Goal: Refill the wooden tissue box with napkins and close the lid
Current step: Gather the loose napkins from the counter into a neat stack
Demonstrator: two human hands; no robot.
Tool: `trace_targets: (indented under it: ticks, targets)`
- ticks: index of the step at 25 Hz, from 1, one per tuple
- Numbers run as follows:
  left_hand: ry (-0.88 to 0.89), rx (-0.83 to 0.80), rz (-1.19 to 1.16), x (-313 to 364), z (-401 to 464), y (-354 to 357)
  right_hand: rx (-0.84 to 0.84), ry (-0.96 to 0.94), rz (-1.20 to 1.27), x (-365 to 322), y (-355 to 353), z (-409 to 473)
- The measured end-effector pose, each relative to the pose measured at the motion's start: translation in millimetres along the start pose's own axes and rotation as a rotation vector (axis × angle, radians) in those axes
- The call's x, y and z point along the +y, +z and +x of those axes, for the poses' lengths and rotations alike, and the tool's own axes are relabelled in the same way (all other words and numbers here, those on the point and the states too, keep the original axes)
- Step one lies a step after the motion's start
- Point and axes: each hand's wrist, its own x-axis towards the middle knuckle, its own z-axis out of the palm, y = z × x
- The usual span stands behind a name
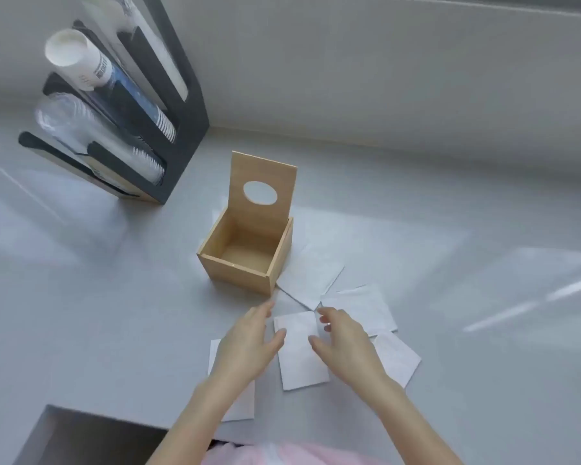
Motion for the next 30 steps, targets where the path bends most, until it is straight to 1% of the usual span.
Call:
trace_targets:
  ticks: [4,7,9,14,15,18,21,23,25,28,30]
  targets:
    - [-0.027,0.015,0.074,-3,5,16,-0.015,-0.029,-0.119,-4,15,5]
    - [0.005,0.034,0.124,-5,11,24,0.012,-0.022,-0.135,-2,25,10]
    - [0.036,0.038,0.139,-7,14,26,0.027,-0.005,-0.098,-2,27,14]
    - [0.075,-0.027,0.177,-8,19,19,0.042,0.051,0.035,-4,32,16]
    - [0.082,-0.038,0.151,-9,20,18,0.052,0.057,0.055,-4,33,16]
    - [0.065,-0.068,-0.072,-11,20,6,0.055,0.094,0.14,-7,32,13]
    - [-0.004,-0.165,-0.377,-12,15,-9,0.041,0.151,0.357,-11,28,9]
    - [-0.039,-0.229,-0.594,-11,10,-16,0.031,0.134,0.463,-12,24,4]
    - [-0.064,-0.27,-0.745,-10,5,-18,0.027,0.13,0.603,-13,22,1]
    - [-0.068,-0.32,-0.779,-8,-2,-13,0.02,0.131,0.767,-11,16,-6]
    - [-0.073,-0.31,-0.787,-4,-6,-7,0.0,0.117,0.764,-6,11,-9]
